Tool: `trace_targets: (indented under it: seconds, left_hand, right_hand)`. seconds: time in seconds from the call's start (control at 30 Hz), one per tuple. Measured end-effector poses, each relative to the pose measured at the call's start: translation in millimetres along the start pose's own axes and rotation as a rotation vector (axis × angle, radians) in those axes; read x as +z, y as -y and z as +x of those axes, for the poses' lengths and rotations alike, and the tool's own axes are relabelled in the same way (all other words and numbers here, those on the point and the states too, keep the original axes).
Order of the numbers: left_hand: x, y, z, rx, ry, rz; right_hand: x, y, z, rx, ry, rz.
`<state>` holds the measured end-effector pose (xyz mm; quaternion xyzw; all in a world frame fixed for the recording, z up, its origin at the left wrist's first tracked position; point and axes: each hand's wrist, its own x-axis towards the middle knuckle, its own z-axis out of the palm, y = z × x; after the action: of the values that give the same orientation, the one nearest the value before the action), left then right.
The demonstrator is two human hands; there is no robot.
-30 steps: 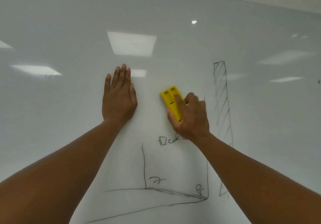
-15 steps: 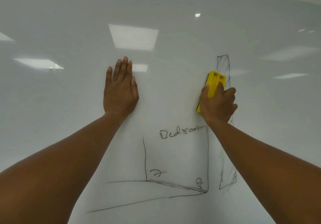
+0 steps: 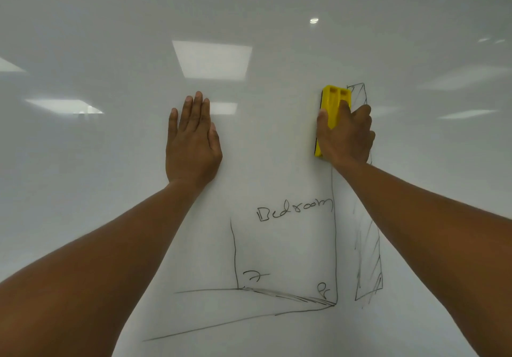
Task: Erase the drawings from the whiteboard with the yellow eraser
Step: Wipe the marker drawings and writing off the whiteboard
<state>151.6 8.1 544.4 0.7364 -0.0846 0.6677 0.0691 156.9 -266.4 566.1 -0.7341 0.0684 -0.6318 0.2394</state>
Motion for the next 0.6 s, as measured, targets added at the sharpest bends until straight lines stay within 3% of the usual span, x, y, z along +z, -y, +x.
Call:
trace_targets:
  seconds: [0.17, 0.37, 0.6]
  left_hand:
    - [0, 0, 0, 0.001, -0.002, 0.004]
    - [1, 0, 0, -0.003, 0.002, 0.011]
    - [2, 0, 0, -0.003, 0.009, 0.009]
  right_hand:
    - [5, -30, -42, -0.088, -0.072, 0.018]
    - [17, -65, -104, -0.062, -0.129, 0.058]
    - [20, -40, -134, -0.157, -0.119, 0.100]
